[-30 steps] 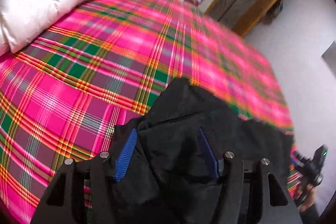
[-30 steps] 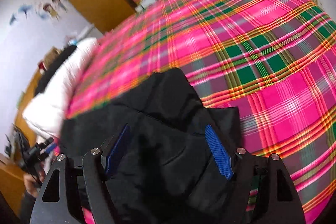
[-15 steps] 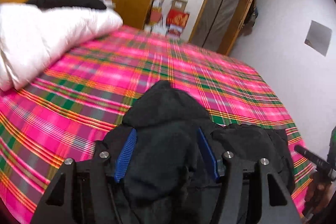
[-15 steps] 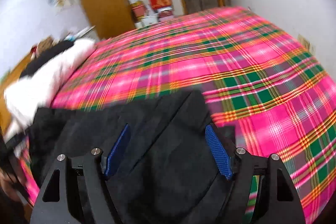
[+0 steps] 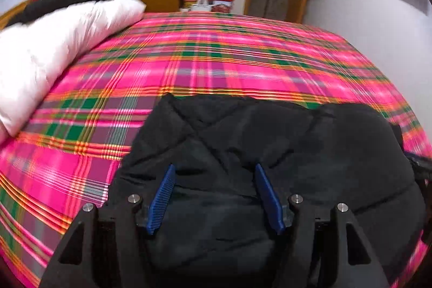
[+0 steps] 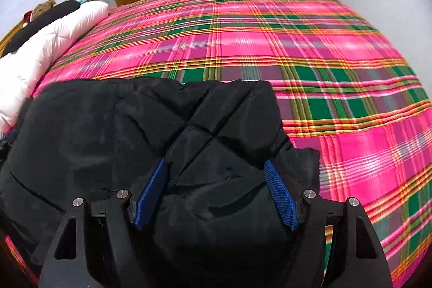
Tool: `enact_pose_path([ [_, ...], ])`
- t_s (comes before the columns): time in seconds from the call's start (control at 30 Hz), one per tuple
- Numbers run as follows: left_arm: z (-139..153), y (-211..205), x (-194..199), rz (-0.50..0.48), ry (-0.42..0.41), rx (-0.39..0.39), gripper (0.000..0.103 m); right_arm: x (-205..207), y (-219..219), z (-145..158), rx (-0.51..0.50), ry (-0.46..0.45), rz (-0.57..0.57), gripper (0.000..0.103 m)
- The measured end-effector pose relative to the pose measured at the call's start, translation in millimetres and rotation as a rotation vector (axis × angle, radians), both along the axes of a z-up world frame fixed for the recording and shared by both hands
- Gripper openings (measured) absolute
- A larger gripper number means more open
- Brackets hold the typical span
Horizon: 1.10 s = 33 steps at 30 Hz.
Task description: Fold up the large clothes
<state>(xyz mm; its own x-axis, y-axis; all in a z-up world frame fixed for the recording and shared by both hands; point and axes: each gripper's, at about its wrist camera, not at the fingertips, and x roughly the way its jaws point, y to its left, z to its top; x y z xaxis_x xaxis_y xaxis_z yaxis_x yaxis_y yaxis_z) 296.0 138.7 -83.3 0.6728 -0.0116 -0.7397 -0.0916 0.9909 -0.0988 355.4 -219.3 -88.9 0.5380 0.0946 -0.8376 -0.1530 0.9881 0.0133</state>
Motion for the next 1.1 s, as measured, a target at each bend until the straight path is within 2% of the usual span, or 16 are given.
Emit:
enact_pose_path([
  [0.07, -8.9, 7.2, 6.0, 0.033, 0.001, -0.035, 0.065, 3.7, 0.6, -7.6, -0.01, -0.007, -0.002, 0.074],
  [0.27, -29.1, 5.1, 6.7, 0.059, -0.029, -0.04, 0.065, 3.7, -2.7, -22.0, 0.018, -0.028, -0.024, 0.074],
  [0.73, -34.6, 6.6, 6.4, 0.068, -0.042, -0.052, 0.065, 3.1, -2.5, -26.1, 0.028, -0.044, -0.024, 0.074],
  [0.9, -15.2, 7.9, 10.1, 0.06, 0.033, -0.038, 0.063, 6.7, -9.1, -6.8, 0.063, 0.036, -0.025, 0.073],
  [1.0, 10.9, 11.3, 2.7, 0.062, 0.017, -0.042, 0.062, -7.4, -6.2, 31.6, 0.057, -0.044, -0.052, 0.07],
  [1.1, 43.4, 7.6, -5.1, 0.022, -0.073, -0.014, 0.062, -26.2, 14.6, 65.8, 0.089, -0.145, -0.003, 0.07],
])
